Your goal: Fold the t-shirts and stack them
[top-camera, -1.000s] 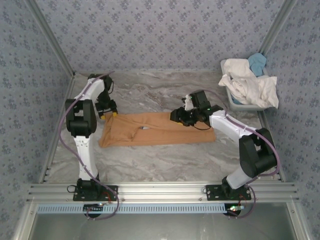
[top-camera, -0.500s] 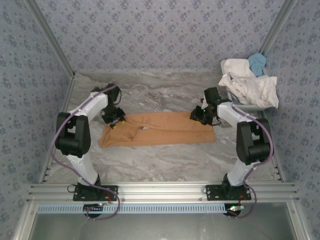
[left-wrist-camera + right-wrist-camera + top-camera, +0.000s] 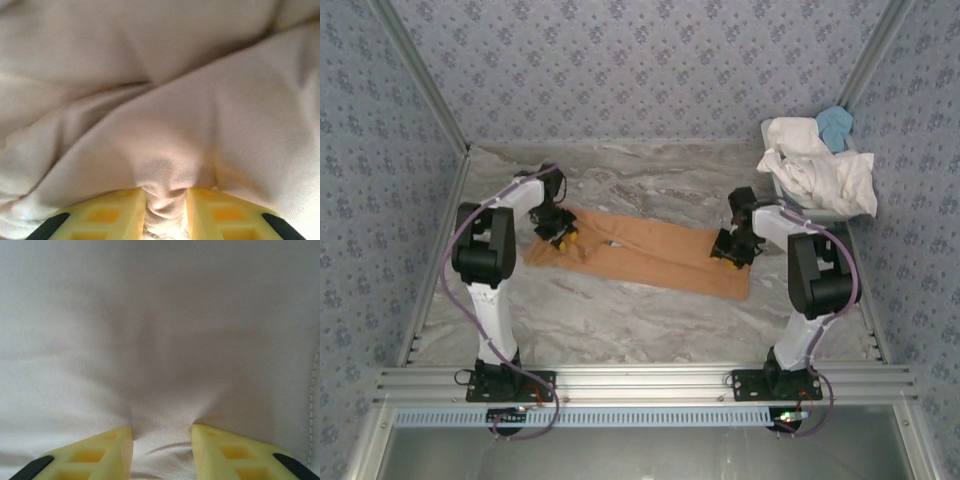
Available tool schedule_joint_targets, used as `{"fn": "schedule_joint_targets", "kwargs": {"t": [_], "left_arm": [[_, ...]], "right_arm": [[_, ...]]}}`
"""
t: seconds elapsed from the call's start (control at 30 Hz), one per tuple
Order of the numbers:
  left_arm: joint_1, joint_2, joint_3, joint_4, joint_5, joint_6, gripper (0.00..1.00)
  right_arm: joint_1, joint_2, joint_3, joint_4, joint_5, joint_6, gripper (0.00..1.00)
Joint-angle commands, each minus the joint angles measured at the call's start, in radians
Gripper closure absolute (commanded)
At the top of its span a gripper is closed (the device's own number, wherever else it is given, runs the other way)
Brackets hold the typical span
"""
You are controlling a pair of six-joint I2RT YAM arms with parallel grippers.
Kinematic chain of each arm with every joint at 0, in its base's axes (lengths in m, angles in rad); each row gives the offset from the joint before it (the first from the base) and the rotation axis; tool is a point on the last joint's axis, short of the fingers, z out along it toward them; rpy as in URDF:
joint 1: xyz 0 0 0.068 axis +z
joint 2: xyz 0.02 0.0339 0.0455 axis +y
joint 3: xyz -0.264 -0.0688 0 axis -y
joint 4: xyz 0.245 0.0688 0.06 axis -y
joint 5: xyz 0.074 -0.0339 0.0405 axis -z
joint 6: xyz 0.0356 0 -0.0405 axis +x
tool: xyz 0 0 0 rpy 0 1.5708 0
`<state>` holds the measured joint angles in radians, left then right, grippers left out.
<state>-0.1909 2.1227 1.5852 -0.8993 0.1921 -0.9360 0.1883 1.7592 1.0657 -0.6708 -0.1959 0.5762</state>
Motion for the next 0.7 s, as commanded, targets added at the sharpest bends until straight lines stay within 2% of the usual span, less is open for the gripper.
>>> {"fn": "schedule_joint_targets", "kwargs": {"t": [0.0,0.17,0.3,0.4,0.47,0.53,0.67], "left_arm": [[-0.014,0.153,0.167,0.103,0.003,0.015,0.72],[-0.084,0.394,0.552,0.115,0.103,0.011,0.72],[-0.159,0.613,0.916,0.104,0.175,-0.028,0.72],[-0.206,0.78,1.206,0.103,0.205,-0.091,0.71],[-0.223,0.839,1.274,0.173,0.221,-0.158,0.71],[-0.234,0.853,1.244,0.311,0.231,-0.22,0.7],[-0.234,0.873,1.241,0.485,0.226,-0.271,0.62]], "right_arm": [[0.038,-0.084,-0.121,-0.071,0.03,0.161,0.6],[0.125,-0.235,-0.336,0.047,-0.051,0.431,0.59],[0.254,-0.31,-0.47,0.208,-0.092,0.715,0.59],[0.361,-0.313,-0.507,0.303,-0.09,0.885,0.59],[0.425,-0.292,-0.504,0.354,-0.081,0.97,0.58],[0.48,-0.245,-0.479,0.394,-0.079,1.026,0.58],[0.54,-0.143,-0.388,0.425,-0.085,1.039,0.58]]}}
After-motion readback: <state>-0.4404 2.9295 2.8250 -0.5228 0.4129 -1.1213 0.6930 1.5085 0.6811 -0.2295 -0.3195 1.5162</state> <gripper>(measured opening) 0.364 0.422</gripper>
